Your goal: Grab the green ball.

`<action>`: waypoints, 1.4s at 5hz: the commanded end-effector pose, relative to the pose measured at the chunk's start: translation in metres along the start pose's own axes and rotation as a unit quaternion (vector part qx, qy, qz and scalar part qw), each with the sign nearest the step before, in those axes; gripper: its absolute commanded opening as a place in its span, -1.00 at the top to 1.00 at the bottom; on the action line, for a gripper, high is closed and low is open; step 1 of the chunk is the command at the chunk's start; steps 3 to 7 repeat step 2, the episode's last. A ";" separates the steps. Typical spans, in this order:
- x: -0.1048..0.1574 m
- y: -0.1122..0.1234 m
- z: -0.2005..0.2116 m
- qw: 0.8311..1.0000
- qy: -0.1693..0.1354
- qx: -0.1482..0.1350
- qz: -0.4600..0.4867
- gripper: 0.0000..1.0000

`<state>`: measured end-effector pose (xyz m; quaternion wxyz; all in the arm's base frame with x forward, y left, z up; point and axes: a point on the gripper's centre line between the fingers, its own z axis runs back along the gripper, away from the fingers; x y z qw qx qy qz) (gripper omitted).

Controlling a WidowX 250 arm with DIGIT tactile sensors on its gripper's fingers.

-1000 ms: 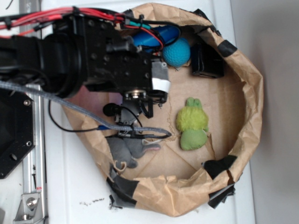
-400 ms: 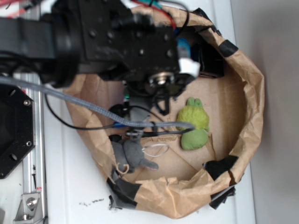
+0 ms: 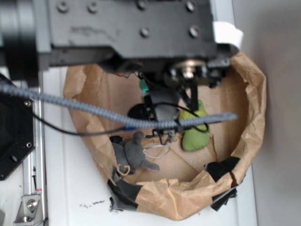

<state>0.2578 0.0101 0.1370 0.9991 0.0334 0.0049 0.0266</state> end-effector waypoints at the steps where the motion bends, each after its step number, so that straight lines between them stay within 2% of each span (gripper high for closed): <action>1: 0.010 -0.005 0.022 0.996 -0.077 -0.018 0.029 1.00; 7: 0.010 -0.003 0.016 0.996 -0.074 -0.021 0.034 1.00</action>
